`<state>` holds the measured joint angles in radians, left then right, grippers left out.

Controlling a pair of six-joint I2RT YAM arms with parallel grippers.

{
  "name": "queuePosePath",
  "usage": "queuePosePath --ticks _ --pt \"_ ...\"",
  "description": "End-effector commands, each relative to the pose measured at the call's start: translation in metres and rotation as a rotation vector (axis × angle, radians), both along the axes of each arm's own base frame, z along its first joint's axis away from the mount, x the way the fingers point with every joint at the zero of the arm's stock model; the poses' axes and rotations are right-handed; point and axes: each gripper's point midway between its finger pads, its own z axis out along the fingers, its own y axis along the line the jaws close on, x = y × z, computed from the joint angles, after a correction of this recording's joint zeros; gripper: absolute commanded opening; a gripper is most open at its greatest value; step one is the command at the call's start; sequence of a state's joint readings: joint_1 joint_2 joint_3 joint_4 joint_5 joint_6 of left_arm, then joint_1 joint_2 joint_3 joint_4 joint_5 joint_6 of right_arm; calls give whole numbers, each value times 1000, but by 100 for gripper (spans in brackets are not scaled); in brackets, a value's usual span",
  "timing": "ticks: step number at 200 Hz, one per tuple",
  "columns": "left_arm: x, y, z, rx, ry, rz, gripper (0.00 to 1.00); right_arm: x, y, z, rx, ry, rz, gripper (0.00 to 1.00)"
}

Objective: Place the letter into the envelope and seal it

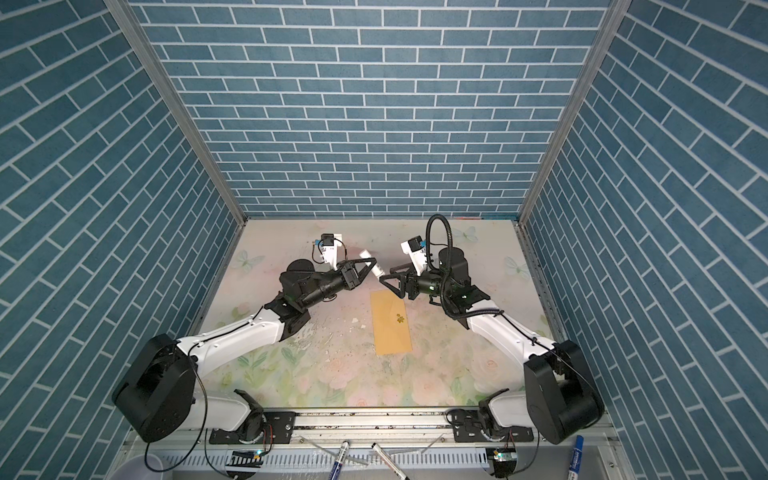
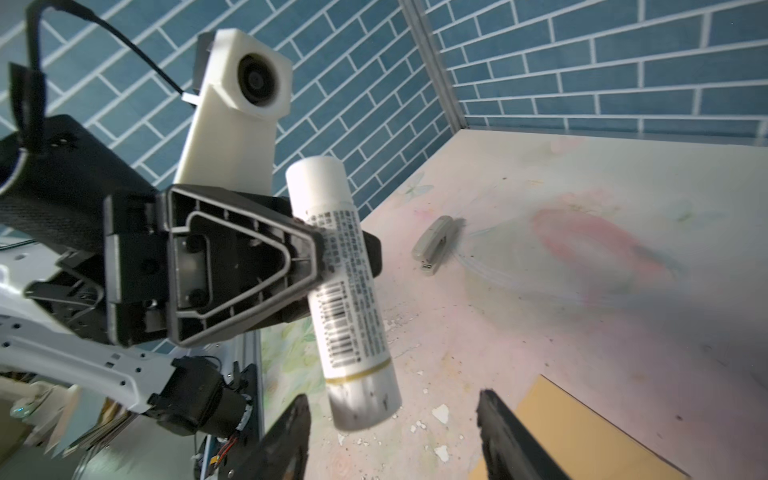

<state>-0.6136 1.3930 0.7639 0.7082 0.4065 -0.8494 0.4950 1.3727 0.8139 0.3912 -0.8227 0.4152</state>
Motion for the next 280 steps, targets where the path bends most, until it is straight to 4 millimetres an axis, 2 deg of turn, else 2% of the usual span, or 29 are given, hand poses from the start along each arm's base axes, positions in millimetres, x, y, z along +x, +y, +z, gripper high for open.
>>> queuePosePath --ticks 1,66,90,120,144,170,202,245,280 --pt "-4 0 23 -39 -50 -20 0 -15 6 13 92 22 118 54" --pt "-3 -1 21 -40 -42 -21 0 -11 10 12 119 48 136 12" --pt "-2 0 20 -40 -40 -16 0 -9 9 13 120 48 114 0" --pt "-1 0 16 -32 -33 -6 0 1 4 16 99 26 32 0" --pt "1 1 10 -12 -24 6 0 16 -6 11 10 -13 -122 0" --pt "2 3 6 8 -20 19 0 35 -22 4 -224 -143 -384 0" --pt "3 4 2 21 -12 30 0 45 -33 17 -474 -356 -640 0" --pt "4 4 0 17 -5 33 0 50 -14 21 -766 -600 -826 0" --pt "5 4 -3 19 -1 39 0 52 9 14 -914 -737 -864 0"
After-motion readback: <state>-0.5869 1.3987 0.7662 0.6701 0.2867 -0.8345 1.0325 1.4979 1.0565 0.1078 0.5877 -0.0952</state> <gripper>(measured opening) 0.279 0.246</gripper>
